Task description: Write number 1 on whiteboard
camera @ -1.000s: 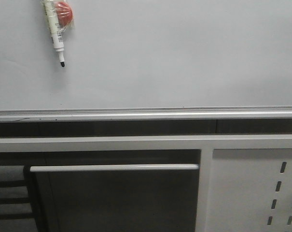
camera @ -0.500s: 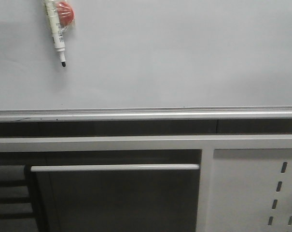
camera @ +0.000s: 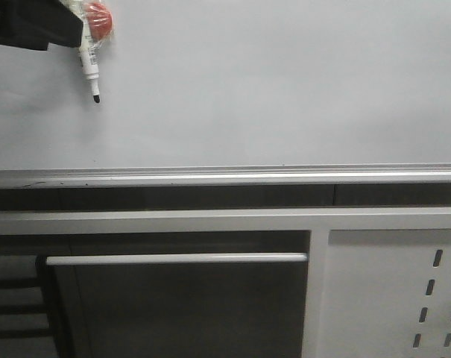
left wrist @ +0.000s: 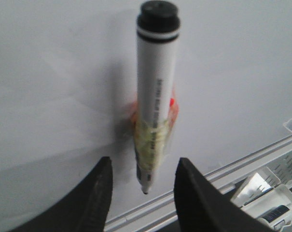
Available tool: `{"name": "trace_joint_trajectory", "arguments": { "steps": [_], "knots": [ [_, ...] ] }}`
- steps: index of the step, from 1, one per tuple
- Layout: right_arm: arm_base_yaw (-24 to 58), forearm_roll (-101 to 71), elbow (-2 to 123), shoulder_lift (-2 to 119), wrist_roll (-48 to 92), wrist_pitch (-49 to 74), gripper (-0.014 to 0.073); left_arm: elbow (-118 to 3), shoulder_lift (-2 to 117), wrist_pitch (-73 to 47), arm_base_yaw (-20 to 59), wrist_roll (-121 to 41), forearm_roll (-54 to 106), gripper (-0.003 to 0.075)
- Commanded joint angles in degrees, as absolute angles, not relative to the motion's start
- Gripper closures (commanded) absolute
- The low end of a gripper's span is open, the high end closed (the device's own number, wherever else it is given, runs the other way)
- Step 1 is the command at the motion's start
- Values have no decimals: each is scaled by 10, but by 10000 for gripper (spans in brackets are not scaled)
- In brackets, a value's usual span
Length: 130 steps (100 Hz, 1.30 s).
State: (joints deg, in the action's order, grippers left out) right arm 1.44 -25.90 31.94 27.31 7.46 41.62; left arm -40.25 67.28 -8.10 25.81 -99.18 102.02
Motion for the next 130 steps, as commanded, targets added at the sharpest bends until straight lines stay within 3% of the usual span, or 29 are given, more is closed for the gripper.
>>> {"name": "trace_joint_trajectory", "arguments": {
  "steps": [1,35,42,55,75,92,109,130],
  "knots": [
    [12,-271,340,281,82,375,229,-438,676,-96,264,-1000,1065,450],
    [12,-271,340,281,82,375,229,-472,709,-90,264,-1000,1065,478],
    [12,-271,340,281,82,375,229,-472,715,-91,264,-1000,1065,545],
    [12,-271,340,281,82,377,229,-472,718,-91,264,-1001,1063,743],
    [12,-271,340,281,82,378,229,-472,718,-102,264,-1001,1059,741],
    [12,-287,340,282,98,399,230,-459,697,-189,264,-999,1007,741],
    [12,-441,340,312,249,429,230,-441,687,-325,274,-977,940,741],
    [12,-602,372,409,441,548,230,-441,687,-327,377,-917,795,741]
  ]
}}
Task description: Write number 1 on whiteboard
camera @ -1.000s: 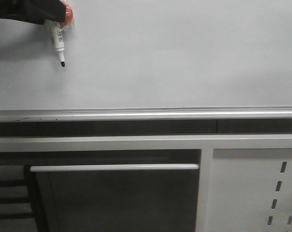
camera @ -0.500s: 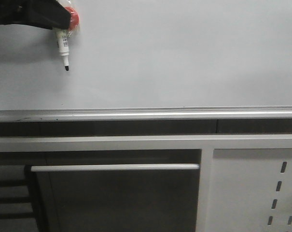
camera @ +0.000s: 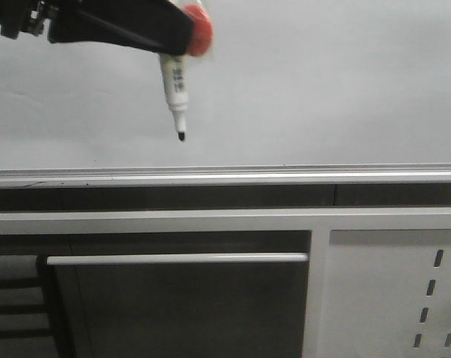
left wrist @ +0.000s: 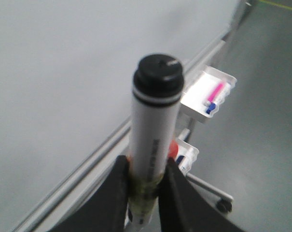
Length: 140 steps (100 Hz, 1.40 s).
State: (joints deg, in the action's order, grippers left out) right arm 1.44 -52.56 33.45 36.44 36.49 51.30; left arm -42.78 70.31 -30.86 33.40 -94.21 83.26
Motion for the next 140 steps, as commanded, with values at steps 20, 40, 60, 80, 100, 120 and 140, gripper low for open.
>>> {"name": "trace_joint_trajectory", "arguments": {
  "steps": [20,40,60,80,100,120,140],
  "knots": [
    [19,-610,458,504,486,650,230,-441,692,-260,466,-889,738,741],
    [90,-604,538,573,486,666,230,-445,718,-261,481,-874,736,741],
    [166,-544,610,628,470,660,230,-450,735,-278,481,-870,736,741],
    [211,-486,662,672,446,660,230,-458,735,-279,481,-859,724,741],
    [228,-462,690,698,435,660,230,-462,735,-279,481,-846,710,741],
    [232,-460,695,710,434,667,230,-462,735,-276,481,-846,710,741],
    [247,-457,695,719,434,664,230,-463,735,-274,481,-844,710,741]
  ]
}}
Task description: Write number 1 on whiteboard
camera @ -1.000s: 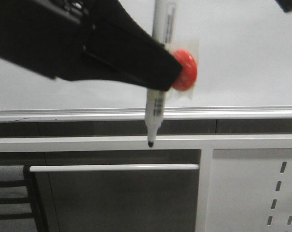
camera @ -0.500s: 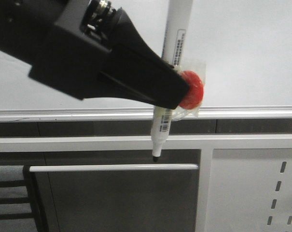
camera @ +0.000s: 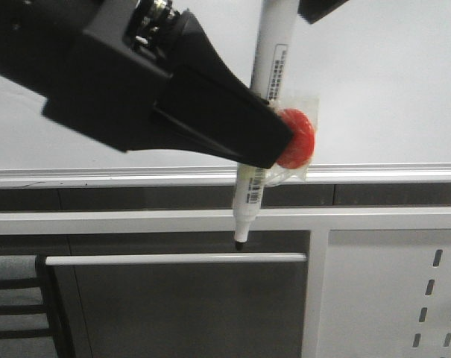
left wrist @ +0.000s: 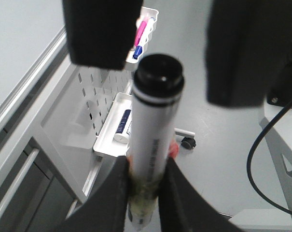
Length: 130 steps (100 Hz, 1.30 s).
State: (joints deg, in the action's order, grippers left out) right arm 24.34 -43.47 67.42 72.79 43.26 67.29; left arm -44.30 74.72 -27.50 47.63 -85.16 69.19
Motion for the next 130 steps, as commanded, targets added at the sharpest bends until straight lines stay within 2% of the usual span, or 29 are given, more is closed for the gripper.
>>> {"name": "trace_joint_trajectory", "arguments": {
  "steps": [1,8,13,32,41,54,61,71,83,90,107,125,130],
  "knots": [
    [249,-457,695,720,434,663,230,-463,735,-274,481,-844,710,741],
    [249,-457,695,723,434,663,237,-463,735,-274,481,-844,710,741],
    [249,-457,695,724,434,663,277,-463,735,-274,481,-844,710,741],
    [250,-451,695,725,434,671,565,-463,735,-270,481,-844,710,741],
    [250,-446,695,727,434,678,664,-463,735,-267,481,-845,710,741],
    [250,-441,695,727,434,679,648,-463,735,-265,481,-845,713,737],
    [250,-432,695,727,434,679,647,-463,735,-270,480,-845,714,692],
    [250,-417,695,727,434,674,647,-463,735,-277,475,-844,720,533],
    [250,-413,695,715,431,644,646,-463,725,-277,449,-844,755,255],
    [250,-399,694,699,421,622,646,-463,714,-278,426,-843,769,181],
    [250,-317,657,629,370,548,636,-463,668,-287,361,-811,770,176],
    [250,-317,536,503,350,381,634,-458,613,-311,294,-779,770,178],
    [250,-326,493,465,350,330,635,-454,598,-307,281,-766,770,201]
  ]
}}
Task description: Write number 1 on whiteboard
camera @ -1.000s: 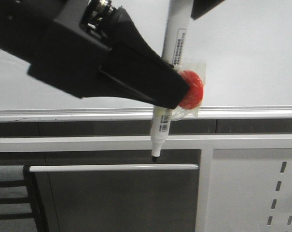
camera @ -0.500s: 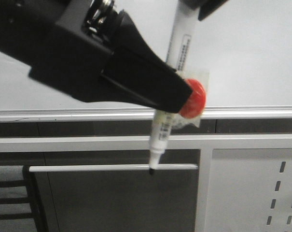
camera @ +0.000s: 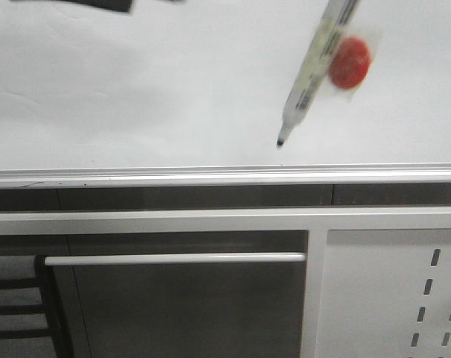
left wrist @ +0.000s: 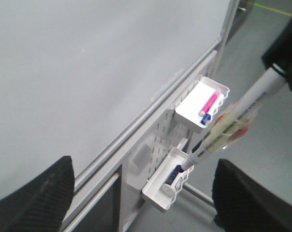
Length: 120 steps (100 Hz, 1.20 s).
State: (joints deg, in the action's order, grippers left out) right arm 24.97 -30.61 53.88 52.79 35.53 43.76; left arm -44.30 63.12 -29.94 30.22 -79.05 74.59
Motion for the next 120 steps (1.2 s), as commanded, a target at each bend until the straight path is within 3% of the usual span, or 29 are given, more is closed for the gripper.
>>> {"name": "trace_joint_trajectory", "arguments": {
  "steps": [1,11,28,45,75,120],
  "knots": [
    [250,-328,487,454,350,314,635,-452,595,-306,279,-765,770,206],
    [250,-349,399,381,350,216,635,-442,568,-299,260,-751,772,335],
    [250,-381,313,307,350,169,636,-419,527,-274,251,-743,774,745],
    [250,-420,300,295,351,199,636,-386,475,-211,251,-744,792,741],
    [250,-423,268,263,351,96,636,-315,372,-67,251,-744,850,741],
    [250,-447,260,269,353,78,637,-306,350,-64,251,-744,850,741]
  ]
}}
